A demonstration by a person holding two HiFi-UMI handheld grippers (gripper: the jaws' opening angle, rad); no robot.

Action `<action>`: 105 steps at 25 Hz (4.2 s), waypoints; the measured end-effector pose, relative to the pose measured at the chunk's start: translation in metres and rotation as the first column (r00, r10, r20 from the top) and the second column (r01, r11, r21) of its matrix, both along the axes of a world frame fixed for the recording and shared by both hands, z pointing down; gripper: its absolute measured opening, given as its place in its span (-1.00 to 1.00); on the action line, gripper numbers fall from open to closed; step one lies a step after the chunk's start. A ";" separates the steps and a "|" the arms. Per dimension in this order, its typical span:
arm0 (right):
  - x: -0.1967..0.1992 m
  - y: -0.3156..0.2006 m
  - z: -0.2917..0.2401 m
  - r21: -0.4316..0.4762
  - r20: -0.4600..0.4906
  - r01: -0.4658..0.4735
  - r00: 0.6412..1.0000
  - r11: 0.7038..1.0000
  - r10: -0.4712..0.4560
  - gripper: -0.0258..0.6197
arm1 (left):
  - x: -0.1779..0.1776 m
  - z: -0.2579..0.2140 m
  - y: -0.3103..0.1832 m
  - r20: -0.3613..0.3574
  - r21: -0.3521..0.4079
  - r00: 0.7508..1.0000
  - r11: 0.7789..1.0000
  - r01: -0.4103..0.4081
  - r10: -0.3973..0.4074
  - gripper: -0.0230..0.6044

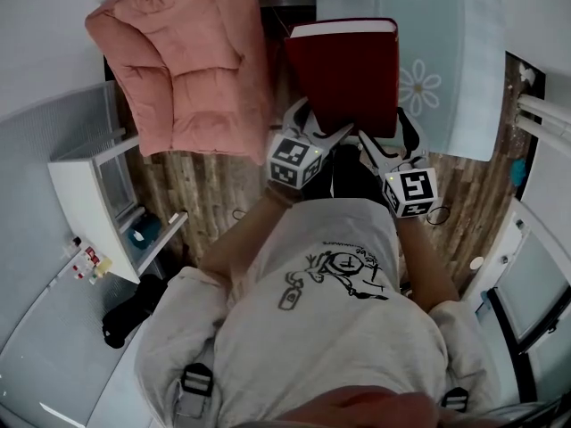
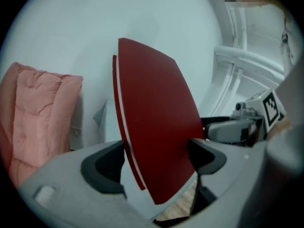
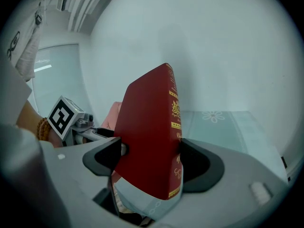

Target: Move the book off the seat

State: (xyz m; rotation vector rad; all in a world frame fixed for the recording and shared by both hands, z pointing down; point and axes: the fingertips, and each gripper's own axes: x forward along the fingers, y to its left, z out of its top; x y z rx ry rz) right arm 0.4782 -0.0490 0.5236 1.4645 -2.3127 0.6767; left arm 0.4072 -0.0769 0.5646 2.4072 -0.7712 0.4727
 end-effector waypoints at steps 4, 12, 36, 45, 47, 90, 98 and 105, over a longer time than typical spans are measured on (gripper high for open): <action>0.003 -0.003 0.025 -0.035 0.014 -0.006 1.000 0.999 0.006 0.28 | 0.002 0.023 -0.003 0.012 -0.019 1.000 1.000 -0.010 0.010 0.40; 0.019 0.002 0.071 -0.115 0.040 -0.024 0.999 0.993 0.029 0.31 | 0.017 0.055 -0.004 0.021 -0.040 0.999 0.999 -0.033 0.033 0.40; 0.018 0.002 0.159 -0.227 0.057 0.027 0.998 0.974 -0.014 0.33 | 0.019 0.130 -0.007 0.059 -0.090 0.998 0.996 -0.001 0.007 0.28; 0.019 -0.004 0.177 -0.244 0.054 0.037 0.998 0.969 -0.025 0.33 | 0.020 0.142 -0.015 0.047 -0.098 0.999 0.995 0.019 -0.014 0.28; 0.018 -0.005 0.180 -0.247 0.053 0.039 0.998 0.968 -0.027 0.33 | 0.019 0.143 -0.017 0.046 -0.098 0.999 0.995 0.022 -0.018 0.28; 0.000 -0.014 -0.083 0.164 0.007 0.140 0.990 0.977 -0.143 -0.54 | 0.021 -0.120 -0.005 -0.122 0.224 0.990 0.973 -0.048 0.077 -0.72; -0.005 -0.003 -0.159 0.256 0.019 0.121 0.991 0.959 -0.130 -0.67 | 0.026 -0.202 0.010 -0.185 0.344 0.977 0.938 -0.036 0.106 -0.91; -0.012 0.003 -0.207 0.344 -0.004 0.136 0.990 0.929 -0.143 -0.81 | 0.024 -0.261 0.019 -0.245 0.422 0.960 0.907 -0.017 0.132 -0.92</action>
